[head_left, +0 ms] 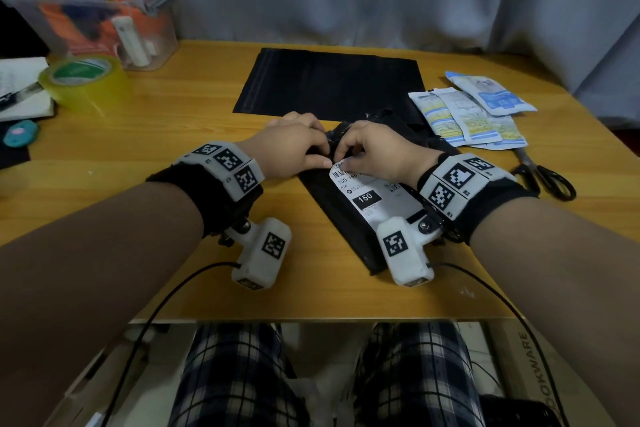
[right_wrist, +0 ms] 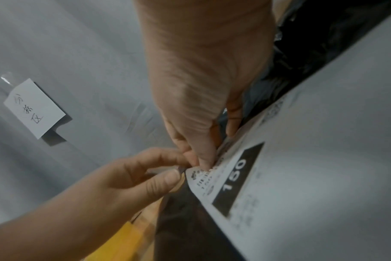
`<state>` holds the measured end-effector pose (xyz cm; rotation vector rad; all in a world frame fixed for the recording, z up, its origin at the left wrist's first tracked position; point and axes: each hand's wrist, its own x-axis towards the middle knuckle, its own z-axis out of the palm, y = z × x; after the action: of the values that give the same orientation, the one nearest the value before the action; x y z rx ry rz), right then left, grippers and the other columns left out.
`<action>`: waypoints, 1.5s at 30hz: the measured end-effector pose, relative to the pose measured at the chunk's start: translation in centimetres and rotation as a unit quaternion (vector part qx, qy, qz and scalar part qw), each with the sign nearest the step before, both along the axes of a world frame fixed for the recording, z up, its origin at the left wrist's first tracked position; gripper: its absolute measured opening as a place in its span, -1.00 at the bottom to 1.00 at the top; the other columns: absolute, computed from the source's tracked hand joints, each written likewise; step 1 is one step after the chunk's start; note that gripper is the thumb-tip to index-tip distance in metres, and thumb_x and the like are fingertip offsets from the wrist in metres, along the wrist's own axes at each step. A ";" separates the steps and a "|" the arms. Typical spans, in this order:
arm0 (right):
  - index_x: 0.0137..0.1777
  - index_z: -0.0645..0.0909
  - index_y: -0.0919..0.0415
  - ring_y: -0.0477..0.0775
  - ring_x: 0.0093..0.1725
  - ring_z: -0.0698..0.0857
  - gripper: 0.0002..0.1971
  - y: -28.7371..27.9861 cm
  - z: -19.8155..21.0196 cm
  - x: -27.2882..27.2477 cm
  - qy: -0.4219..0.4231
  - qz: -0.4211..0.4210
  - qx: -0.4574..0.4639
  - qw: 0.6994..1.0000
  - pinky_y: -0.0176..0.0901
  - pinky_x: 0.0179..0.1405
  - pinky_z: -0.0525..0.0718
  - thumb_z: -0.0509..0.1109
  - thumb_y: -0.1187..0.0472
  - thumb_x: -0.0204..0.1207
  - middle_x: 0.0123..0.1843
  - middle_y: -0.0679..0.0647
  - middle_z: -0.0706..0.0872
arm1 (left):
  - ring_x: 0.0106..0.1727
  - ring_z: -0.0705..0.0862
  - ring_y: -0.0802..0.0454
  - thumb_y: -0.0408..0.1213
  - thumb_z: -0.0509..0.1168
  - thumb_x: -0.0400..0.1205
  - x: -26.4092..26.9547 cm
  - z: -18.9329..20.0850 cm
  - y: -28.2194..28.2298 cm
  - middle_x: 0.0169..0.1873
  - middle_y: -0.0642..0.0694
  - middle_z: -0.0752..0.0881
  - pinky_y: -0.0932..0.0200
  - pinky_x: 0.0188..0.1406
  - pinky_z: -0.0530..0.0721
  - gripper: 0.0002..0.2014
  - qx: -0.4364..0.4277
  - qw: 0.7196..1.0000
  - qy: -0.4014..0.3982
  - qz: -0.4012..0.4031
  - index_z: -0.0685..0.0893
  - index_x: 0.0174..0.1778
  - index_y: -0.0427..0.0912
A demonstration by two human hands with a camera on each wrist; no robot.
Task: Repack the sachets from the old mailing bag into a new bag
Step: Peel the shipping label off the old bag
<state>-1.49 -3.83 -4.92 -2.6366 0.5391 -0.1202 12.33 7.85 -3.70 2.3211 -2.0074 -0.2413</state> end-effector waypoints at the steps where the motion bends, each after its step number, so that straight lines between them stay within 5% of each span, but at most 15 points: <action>1: -0.02 0.74 0.16 0.00 0.09 0.57 -0.87 0.1 -0.1 0.1 0.000 0.001 0.001 1.000 -0.19 0.18 0.56 0.50 0.22 0.44 0.05 -0.02 0.50 | 0.47 0.31 -0.04 0.02 0.24 0.63 -0.1 0.1 -0.1 0.49 0.00 0.37 0.01 0.45 0.26 -0.59 -0.011 1.000 0.024 -0.011 0.53 0.40 0.05; 4: -0.07 0.74 0.18 0.02 0.14 0.54 -0.89 0.3 -0.3 0.2 -0.005 0.004 0.003 1.000 -0.19 0.22 0.51 0.52 0.21 0.43 0.06 0.03 0.50 | 0.61 0.15 -0.08 -0.07 0.28 0.63 -0.1 0.0 -0.3 0.63 -0.03 0.18 0.03 0.56 0.13 -0.43 0.036 0.996 0.070 -0.046 0.31 0.58 0.03; 7: -0.12 0.73 0.20 -0.04 0.11 0.49 -0.94 0.3 -0.5 0.1 -0.023 -0.007 0.012 1.000 -0.24 0.20 0.48 0.51 0.25 0.43 0.07 0.04 0.46 | 0.68 -0.16 -0.11 0.05 0.12 0.68 0.5 -0.2 -0.5 0.68 -0.04 -0.13 -0.08 0.63 -0.10 -0.37 0.155 0.986 0.022 -0.049 0.04 0.66 0.09; 10: -0.16 0.70 0.22 -0.03 0.12 0.46 -0.97 0.5 -0.4 -0.1 -0.036 0.004 -0.004 0.999 -0.23 0.17 0.44 0.47 0.27 0.46 0.06 0.03 0.44 | 0.67 -0.27 -0.13 0.16 -0.04 0.69 0.8 -0.3 -0.8 0.67 0.00 -0.25 -0.19 0.64 -0.17 -0.36 0.218 0.975 -0.029 -0.039 -0.10 0.66 0.13; 15: -0.16 0.66 0.16 -0.05 0.12 0.52 -0.94 0.3 0.4 -0.2 0.000 0.046 -0.073 0.996 -0.07 0.14 0.54 0.37 0.25 0.51 0.05 -0.04 0.58 | 0.67 -0.30 -0.09 0.23 -0.08 0.66 0.4 -0.2 -0.6 0.67 0.06 -0.23 -0.27 0.62 -0.24 -0.35 0.227 0.971 -0.067 -0.019 -0.10 0.65 0.16; 20: -0.10 0.63 0.13 -0.03 -0.16 0.61 -0.95 0.3 0.8 -1.1 0.003 0.005 -0.030 1.000 -0.15 -0.14 0.55 0.34 0.23 0.56 -0.19 -0.07 0.63 | 0.68 -0.26 -0.08 0.20 -0.13 0.68 0.4 -0.3 -0.4 0.68 0.05 -0.17 -0.24 0.63 -0.24 -0.40 0.201 0.979 -0.035 -0.017 -0.06 0.64 0.18; 23: 0.13 0.57 0.11 -0.03 -0.03 0.64 -0.82 0.5 0.8 -1.6 -0.012 -0.003 0.026 1.000 -0.15 -0.02 0.60 0.35 0.27 0.56 -0.04 -0.01 0.66 | 0.69 -0.17 -0.05 0.11 -0.17 0.73 0.2 -0.3 -0.5 0.68 0.02 -0.04 -0.18 0.64 -0.19 -0.48 0.155 0.988 -0.001 -0.014 0.12 0.64 0.11; 26: 0.30 0.52 0.12 0.02 0.11 0.61 -0.66 0.6 0.7 -1.4 0.007 0.002 0.007 1.000 -0.13 0.16 0.58 0.35 0.30 0.54 0.14 0.07 0.60 | 0.69 -0.03 -0.03 0.01 0.02 0.73 -0.2 -0.3 -0.9 0.67 -0.04 0.06 -0.09 0.66 -0.07 -0.50 0.113 0.993 -0.004 -0.020 0.26 0.61 0.00; 29: 0.17 0.66 0.13 0.07 0.17 0.55 -0.76 0.4 0.8 -1.0 0.034 0.014 -0.025 0.999 -0.12 0.21 0.52 0.36 0.27 0.52 0.12 0.06 0.52 | 0.68 0.05 -0.06 -0.04 0.16 0.69 -0.2 -0.1 -1.2 0.67 -0.09 0.07 -0.05 0.65 0.04 -0.45 0.112 0.993 -0.003 -0.027 0.23 0.62 0.00; 34: 0.23 0.70 -0.01 -0.08 0.19 0.39 -0.72 0.7 1.6 -0.8 0.063 0.020 -0.023 0.998 -0.30 0.10 0.32 0.36 0.24 0.56 0.13 -0.06 0.42 | 0.68 -0.18 -0.13 0.07 0.07 0.69 0.5 0.2 -1.5 0.68 -0.10 -0.16 -0.21 0.64 -0.15 -0.41 0.193 0.981 -0.008 -0.018 0.06 0.65 0.13; 39: 0.09 0.77 0.02 0.02 0.27 0.41 -0.82 0.7 1.9 -0.4 0.072 0.037 -0.084 0.993 -0.16 0.25 0.43 0.39 0.13 0.55 0.18 0.02 0.50 | 0.67 -0.26 -0.17 0.18 -0.01 0.67 0.7 0.0 -1.3 0.67 -0.08 -0.23 -0.28 0.63 -0.15 -0.40 0.214 0.977 -0.008 0.003 0.00 0.63 0.24; 45: -0.06 0.77 0.12 -0.02 0.21 0.44 -0.88 0.7 1.2 -0.2 0.022 0.035 -0.104 0.994 -0.20 0.12 0.43 0.42 0.16 0.51 0.03 -0.10 0.47 | 0.66 -0.28 -0.20 0.20 -0.01 0.67 0.2 0.2 -1.0 0.68 -0.08 -0.20 -0.33 0.61 -0.19 -0.42 0.211 0.977 -0.027 0.023 0.02 0.62 0.28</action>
<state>-1.69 -3.18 -3.75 -2.8633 0.4713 -0.1014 12.58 6.87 -3.53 2.6356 -2.0918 -0.6697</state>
